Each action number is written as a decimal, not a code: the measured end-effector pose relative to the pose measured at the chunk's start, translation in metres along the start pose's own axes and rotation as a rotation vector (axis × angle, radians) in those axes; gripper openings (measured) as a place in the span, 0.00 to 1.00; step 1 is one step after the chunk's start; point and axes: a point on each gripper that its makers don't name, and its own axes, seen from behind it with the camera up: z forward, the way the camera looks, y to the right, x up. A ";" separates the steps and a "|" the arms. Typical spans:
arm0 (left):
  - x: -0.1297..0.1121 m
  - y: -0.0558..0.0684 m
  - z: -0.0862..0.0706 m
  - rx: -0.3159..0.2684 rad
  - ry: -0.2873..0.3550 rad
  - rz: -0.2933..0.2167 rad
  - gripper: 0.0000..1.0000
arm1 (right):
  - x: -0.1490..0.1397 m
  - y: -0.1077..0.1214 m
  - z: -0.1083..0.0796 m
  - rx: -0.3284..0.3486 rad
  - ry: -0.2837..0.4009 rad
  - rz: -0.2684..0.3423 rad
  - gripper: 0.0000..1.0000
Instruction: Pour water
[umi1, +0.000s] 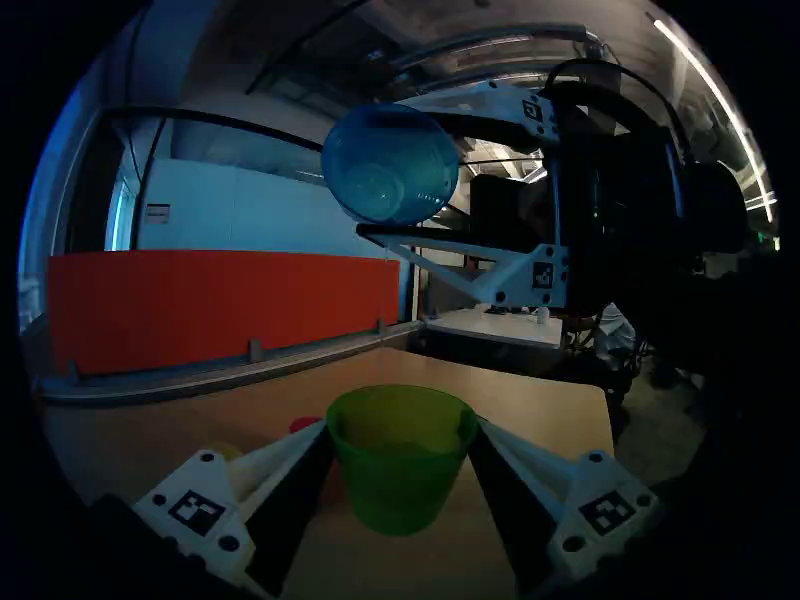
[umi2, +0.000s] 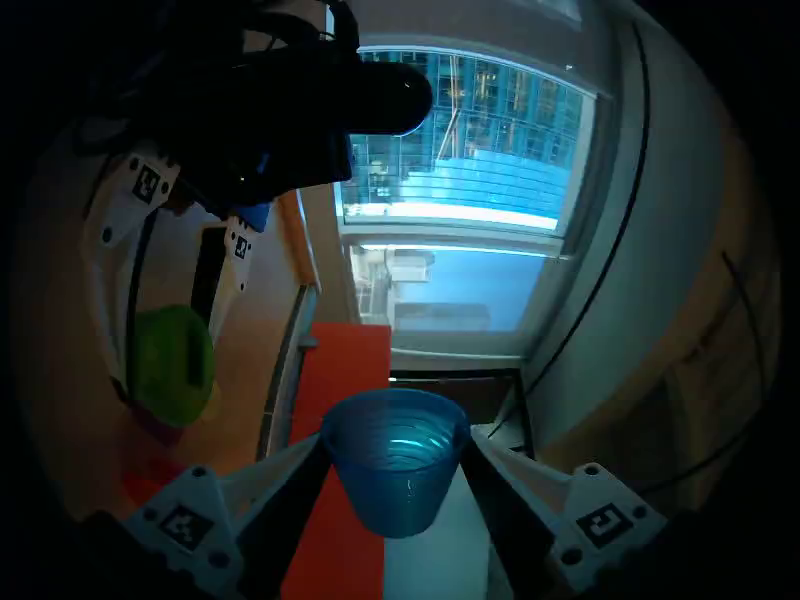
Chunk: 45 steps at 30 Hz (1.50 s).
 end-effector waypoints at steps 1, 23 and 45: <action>0.000 0.000 0.000 0.000 0.001 0.000 0.87 | 0.000 0.000 0.000 -0.001 -0.001 0.003 0.90; 0.003 0.000 -0.006 0.014 -0.007 0.020 0.87 | 0.000 -0.028 -0.016 0.028 0.000 0.546 0.90; 0.002 -0.007 -0.010 0.032 -0.025 0.034 0.87 | 0.027 -0.034 -0.033 0.130 0.094 1.279 0.90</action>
